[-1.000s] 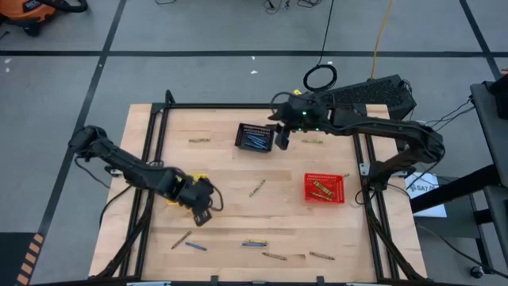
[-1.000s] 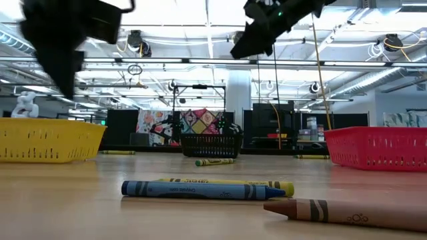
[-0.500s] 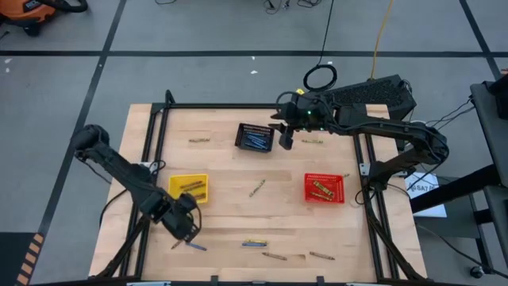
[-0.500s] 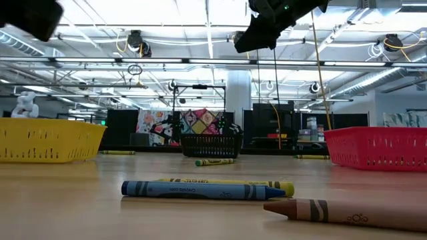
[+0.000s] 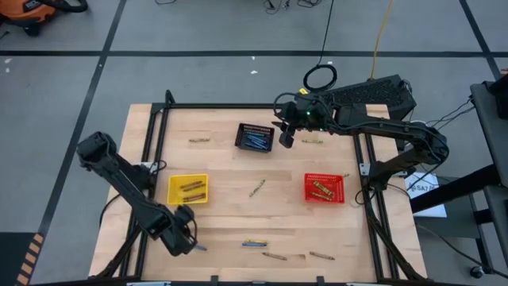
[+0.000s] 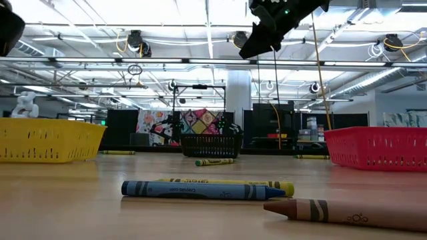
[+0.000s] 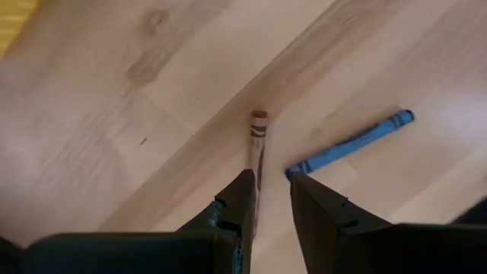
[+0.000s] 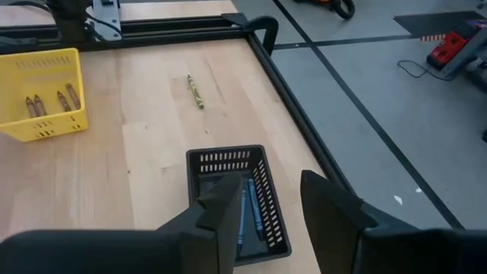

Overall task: Sort crayons
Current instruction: Put the brown crayon into the yellow bin

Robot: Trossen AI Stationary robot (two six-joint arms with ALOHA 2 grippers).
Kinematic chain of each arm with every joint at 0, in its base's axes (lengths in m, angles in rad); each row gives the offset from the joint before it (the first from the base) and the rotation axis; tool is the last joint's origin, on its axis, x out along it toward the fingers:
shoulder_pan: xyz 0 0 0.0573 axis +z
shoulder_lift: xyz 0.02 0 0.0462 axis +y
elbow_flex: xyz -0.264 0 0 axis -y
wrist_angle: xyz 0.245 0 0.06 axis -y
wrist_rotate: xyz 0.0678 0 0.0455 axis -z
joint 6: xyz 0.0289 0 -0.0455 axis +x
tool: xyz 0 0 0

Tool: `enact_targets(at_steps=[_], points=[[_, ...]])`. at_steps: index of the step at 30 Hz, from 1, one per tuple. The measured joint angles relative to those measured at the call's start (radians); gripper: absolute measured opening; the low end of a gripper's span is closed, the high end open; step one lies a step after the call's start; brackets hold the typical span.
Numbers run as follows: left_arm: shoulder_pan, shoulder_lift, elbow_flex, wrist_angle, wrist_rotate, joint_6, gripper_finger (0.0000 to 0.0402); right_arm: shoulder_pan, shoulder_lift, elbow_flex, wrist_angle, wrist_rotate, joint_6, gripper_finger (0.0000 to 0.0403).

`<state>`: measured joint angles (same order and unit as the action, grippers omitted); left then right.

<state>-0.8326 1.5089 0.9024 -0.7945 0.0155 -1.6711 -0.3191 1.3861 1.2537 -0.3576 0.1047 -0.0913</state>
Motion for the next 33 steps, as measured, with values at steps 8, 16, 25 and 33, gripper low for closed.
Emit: enact_targets(at_steps=[8,16,25,33], points=[[0.0,0.091,0.0,0.04,0.0,0.001,0.0082,0.0,0.0,0.0,0.0,0.0,0.0,0.0123],[0.0,0.153,0.0,0.053,0.0,0.001,0.0082,0.0,0.0,0.0,0.0,0.0,0.001,0.0123],[0.001,0.192,0.004,0.045,-0.006,0.002,0.0068,0.0,0.0,0.0,0.0,-0.001,0.053,0.0123],[0.001,0.193,0.003,0.045,-0.001,0.019,0.0008,0.0,0.0,0.0,0.0,-0.001,0.053,0.0123]])
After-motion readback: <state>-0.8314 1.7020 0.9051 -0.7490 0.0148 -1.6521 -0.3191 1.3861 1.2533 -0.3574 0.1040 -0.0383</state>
